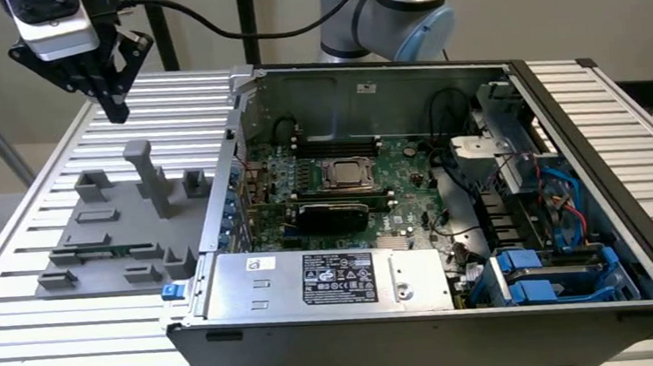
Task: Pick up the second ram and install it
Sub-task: 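Reach for the second ram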
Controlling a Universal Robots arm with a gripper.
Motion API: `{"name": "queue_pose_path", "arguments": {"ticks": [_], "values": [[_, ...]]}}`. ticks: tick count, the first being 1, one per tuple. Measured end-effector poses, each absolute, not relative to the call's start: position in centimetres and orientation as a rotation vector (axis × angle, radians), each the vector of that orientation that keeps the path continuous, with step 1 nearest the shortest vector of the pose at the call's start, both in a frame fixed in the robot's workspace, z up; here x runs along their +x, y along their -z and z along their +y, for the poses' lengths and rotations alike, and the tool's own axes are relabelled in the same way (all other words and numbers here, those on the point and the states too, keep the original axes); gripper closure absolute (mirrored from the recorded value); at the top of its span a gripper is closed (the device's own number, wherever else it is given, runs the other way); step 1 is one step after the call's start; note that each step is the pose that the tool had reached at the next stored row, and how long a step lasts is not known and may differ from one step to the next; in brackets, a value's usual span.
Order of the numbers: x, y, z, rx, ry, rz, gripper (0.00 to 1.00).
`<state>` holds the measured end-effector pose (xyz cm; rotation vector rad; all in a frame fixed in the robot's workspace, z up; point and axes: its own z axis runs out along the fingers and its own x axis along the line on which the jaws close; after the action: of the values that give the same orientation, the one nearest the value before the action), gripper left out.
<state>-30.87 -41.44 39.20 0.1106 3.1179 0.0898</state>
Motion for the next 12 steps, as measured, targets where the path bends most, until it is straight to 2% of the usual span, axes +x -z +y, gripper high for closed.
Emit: {"name": "queue_pose_path", "arguments": {"ticks": [12], "values": [[-34.8,-38.9,-41.8,0.111,-0.090,3.118,0.89]]}}
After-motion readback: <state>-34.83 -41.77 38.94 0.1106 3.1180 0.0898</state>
